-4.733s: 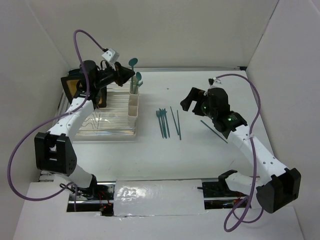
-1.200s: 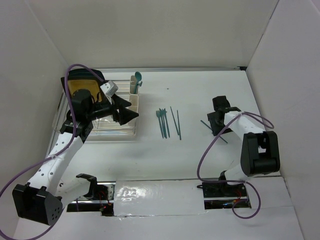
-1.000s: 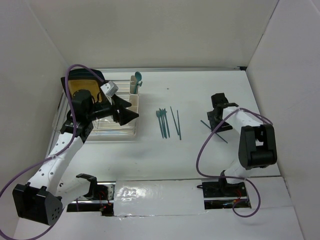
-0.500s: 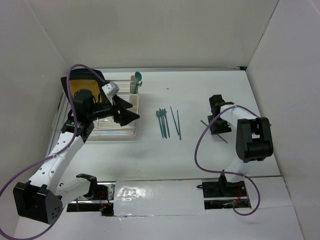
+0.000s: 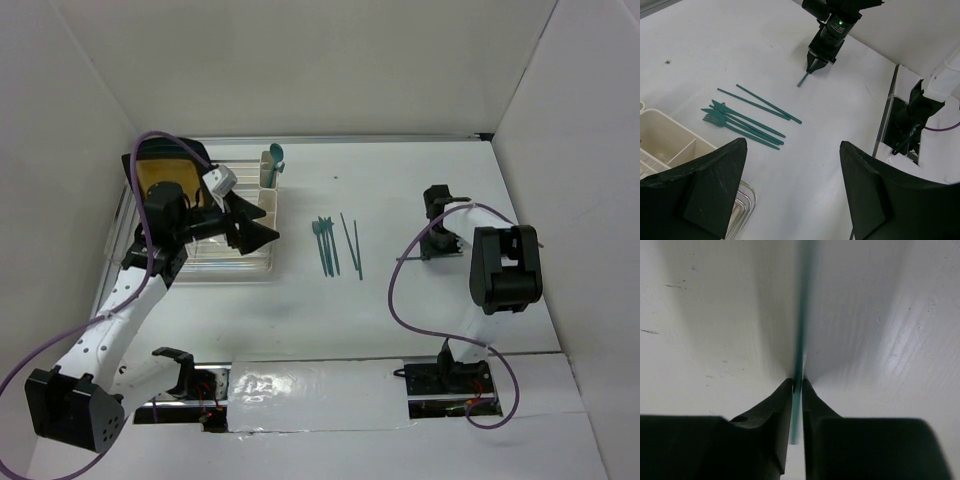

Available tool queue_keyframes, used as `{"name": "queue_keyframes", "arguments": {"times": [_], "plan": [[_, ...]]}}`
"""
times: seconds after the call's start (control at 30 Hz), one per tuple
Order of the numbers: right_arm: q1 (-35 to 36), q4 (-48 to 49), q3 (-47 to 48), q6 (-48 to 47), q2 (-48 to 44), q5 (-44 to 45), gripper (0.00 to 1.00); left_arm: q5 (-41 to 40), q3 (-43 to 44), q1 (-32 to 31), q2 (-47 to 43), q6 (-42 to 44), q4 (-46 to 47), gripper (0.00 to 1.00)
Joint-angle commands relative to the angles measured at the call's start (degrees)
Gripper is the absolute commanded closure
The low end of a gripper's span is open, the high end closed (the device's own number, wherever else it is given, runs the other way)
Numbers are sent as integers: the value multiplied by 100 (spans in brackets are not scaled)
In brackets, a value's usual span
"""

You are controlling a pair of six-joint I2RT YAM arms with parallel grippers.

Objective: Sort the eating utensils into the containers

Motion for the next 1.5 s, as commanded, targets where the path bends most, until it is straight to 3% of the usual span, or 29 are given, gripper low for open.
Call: {"name": "queue_keyframes", "arguments": {"times": [0.0,0.13,0.27,0.43,0.77,0.87,0.9,1.2,1.47], "plan": [[-150,-147,-123,-69,764,-322,87,74,-29,-53,-294,-10,219,13],[8,-278,122,-394,801,37,100,82,-247,-71,-585,-19,472,11],[219,-139,404,-1061,784,442,100,29,-196,-71,-585,-19,395,11],[746,635,483,-3247,617,671,100,65,-187,-97,-576,43,342,11],[1862,1267,45,-5245,512,488,99,38,-196,-124,-603,122,298,10],[2196,1681,-158,-5702,336,180,94,56,-187,-124,-559,131,298,10],[2258,1847,-228,-5842,335,74,87,56,-187,-133,-567,140,281,10],[2584,2095,-404,-6002,-7,-384,63,-6,-205,-124,-524,201,263,10],[2786,1734,-518,-5862,28,-42,60,20,-187,-124,-480,201,254,10]]}}
